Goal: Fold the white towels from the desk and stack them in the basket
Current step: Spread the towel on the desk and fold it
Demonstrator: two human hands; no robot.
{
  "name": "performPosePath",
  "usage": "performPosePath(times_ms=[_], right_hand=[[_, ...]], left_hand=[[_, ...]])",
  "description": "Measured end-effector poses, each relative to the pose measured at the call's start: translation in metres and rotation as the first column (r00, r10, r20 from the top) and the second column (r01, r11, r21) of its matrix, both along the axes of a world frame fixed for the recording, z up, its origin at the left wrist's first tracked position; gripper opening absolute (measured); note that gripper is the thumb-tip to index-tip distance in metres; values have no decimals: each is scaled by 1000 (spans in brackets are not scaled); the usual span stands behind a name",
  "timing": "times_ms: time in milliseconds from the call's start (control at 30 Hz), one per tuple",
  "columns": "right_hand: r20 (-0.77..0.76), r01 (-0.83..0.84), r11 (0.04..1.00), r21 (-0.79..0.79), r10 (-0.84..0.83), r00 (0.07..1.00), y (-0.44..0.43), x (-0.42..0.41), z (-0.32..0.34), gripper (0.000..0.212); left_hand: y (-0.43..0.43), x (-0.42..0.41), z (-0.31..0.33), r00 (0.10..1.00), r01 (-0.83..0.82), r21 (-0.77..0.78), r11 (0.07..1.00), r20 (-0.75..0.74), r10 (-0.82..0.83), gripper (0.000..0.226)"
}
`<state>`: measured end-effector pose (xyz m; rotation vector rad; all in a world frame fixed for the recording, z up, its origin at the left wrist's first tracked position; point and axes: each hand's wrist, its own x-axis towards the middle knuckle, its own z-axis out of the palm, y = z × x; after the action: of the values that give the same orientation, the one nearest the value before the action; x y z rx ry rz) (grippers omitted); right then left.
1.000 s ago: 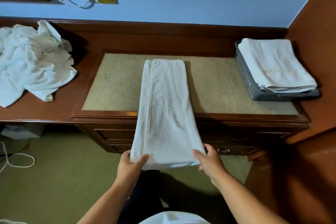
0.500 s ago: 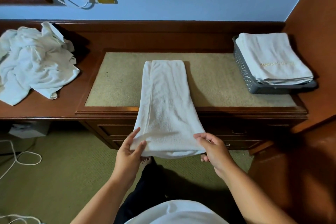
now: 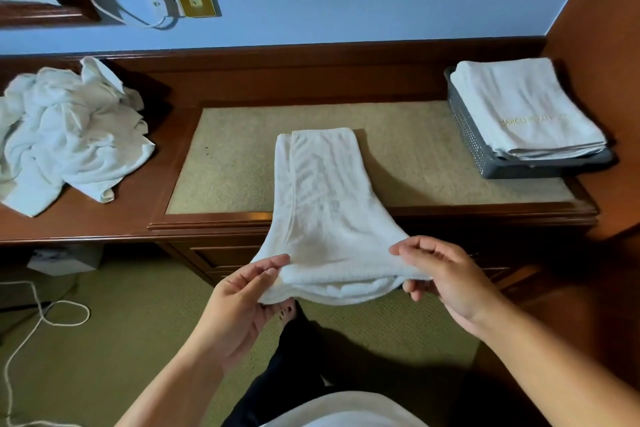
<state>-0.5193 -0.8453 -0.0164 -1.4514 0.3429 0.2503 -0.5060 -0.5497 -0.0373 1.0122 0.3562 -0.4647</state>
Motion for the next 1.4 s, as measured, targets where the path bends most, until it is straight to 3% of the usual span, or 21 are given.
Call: performPosePath(times_ms=[233,367,467,533,667,833,1033,1133,1200,1300,1400], right_hand=[[69,169,977,129,-179,981,20,19,4,33],[106,134,979,155,-152,983,26,31,-1,48],[148,42,993,112,-59,987,19,54,3,60],[155,-8,996,87,-5,988,13,72,10,49],[143,-17,999,28,13,990,10,139,13,47],[126,196,957,-213,-172,977,6,233,-6,19],[98,212,856,-472,-188,977,2,319,-40,6],[128,248,746,-618,-217,968,-1,344,-59,7],[110,247,700,-670,-235,966,-3,359,-73,11],[103,248,668,-702,-249,963,-5,375,-98,25],[76,197,637,-745,-212,974,-9,392,-118,31]], left_hand=[[0,21,12,999,-17,0,1000,38,17,39],[11,40,10,998,2,-13,1000,65,-1,77],[13,63,14,998,8,-54,998,70,-4,59],[11,80,18,995,26,-40,999,93,-23,47],[11,147,18,971,99,139,985,202,-126,54],[-2,240,-5,899,71,620,782,300,-319,38],[-22,338,-36,921,0,778,629,245,-303,24],[-20,369,-54,914,-13,894,448,192,-356,21],[-18,391,-62,904,-28,921,389,190,-383,17],[-21,417,-69,914,91,836,541,145,-379,12],[-25,434,-79,943,154,779,608,69,-327,10]])
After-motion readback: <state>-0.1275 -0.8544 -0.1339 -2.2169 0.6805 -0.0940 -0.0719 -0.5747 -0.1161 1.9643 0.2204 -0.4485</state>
